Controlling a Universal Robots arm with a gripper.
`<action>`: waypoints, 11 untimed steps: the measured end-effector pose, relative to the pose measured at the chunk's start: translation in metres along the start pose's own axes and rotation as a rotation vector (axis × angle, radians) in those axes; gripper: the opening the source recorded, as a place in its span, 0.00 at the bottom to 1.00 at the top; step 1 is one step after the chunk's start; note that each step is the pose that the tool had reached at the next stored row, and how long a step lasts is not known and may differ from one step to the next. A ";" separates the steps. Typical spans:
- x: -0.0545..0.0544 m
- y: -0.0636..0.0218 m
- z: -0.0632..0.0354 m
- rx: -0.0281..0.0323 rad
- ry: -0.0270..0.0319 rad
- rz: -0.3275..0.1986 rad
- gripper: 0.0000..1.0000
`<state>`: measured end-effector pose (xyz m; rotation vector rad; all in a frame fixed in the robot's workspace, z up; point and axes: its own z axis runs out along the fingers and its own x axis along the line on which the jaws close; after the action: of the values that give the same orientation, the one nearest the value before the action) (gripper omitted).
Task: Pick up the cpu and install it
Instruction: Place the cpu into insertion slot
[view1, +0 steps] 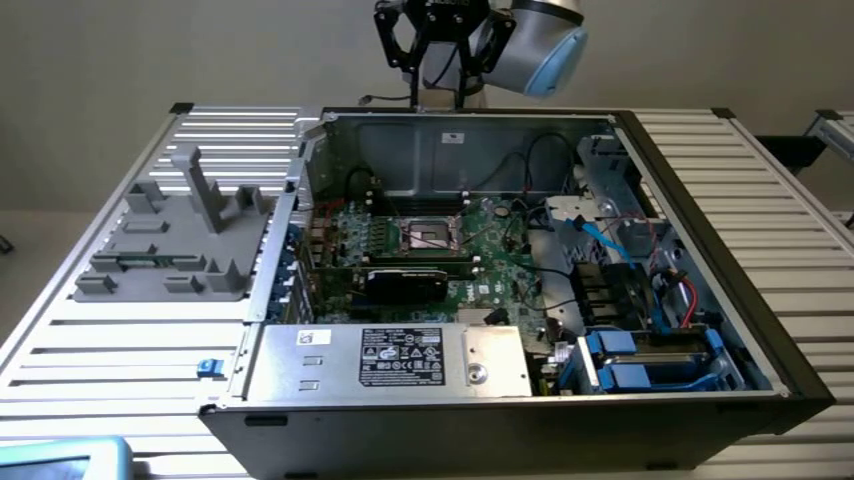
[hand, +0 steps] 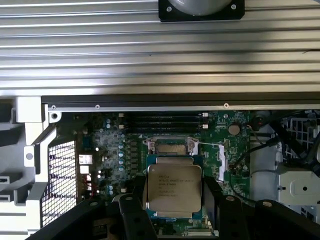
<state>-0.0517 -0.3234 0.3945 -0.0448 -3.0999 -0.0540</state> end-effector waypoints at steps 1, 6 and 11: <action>0.000 0.0000 0.0000 0.0000 0.0000 0.000 0.54; 0.000 0.0000 0.0001 -0.0005 -0.0004 0.014 0.54; 0.000 0.0000 0.0005 -0.0040 -0.0033 0.097 0.54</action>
<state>-0.0516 -0.3234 0.3941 -0.1947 -3.0958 -0.0570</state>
